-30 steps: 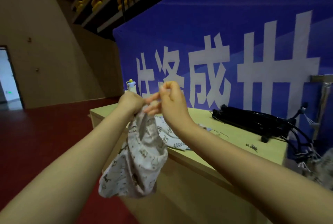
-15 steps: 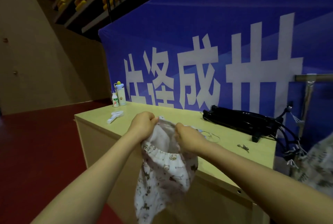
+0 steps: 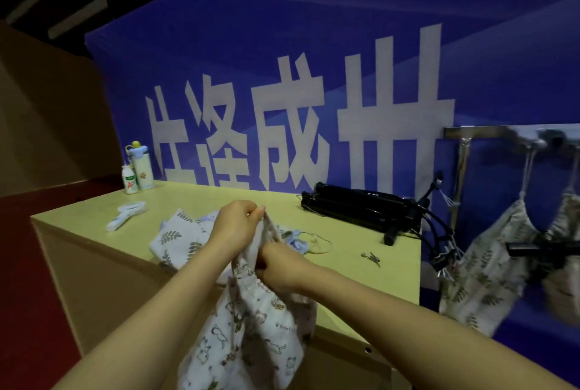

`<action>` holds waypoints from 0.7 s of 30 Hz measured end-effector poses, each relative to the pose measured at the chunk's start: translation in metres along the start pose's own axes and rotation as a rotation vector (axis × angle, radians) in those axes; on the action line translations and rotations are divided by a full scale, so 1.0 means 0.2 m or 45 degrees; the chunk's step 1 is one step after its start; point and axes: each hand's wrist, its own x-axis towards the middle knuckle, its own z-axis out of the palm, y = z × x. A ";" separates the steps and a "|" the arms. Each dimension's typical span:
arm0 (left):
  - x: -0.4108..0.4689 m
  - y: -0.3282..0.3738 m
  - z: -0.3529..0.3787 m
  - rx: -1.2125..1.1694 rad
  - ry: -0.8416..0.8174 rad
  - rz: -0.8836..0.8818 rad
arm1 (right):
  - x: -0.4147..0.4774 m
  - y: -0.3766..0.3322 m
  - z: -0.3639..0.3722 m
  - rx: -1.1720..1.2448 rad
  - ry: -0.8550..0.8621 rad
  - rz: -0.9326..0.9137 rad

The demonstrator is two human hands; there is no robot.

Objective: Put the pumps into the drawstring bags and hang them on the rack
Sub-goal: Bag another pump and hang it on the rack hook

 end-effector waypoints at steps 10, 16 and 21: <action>0.33 0.08 0.27 -0.236 0.022 -0.081 | 0.13 0.53 -0.33 0.119 0.576 0.331; 0.48 0.03 0.46 -0.256 -0.024 -0.158 | 0.22 0.96 -0.42 -0.339 0.439 0.563; 0.53 -0.05 0.57 -0.265 -0.100 -0.209 | 0.30 1.18 -0.41 -0.605 0.312 0.637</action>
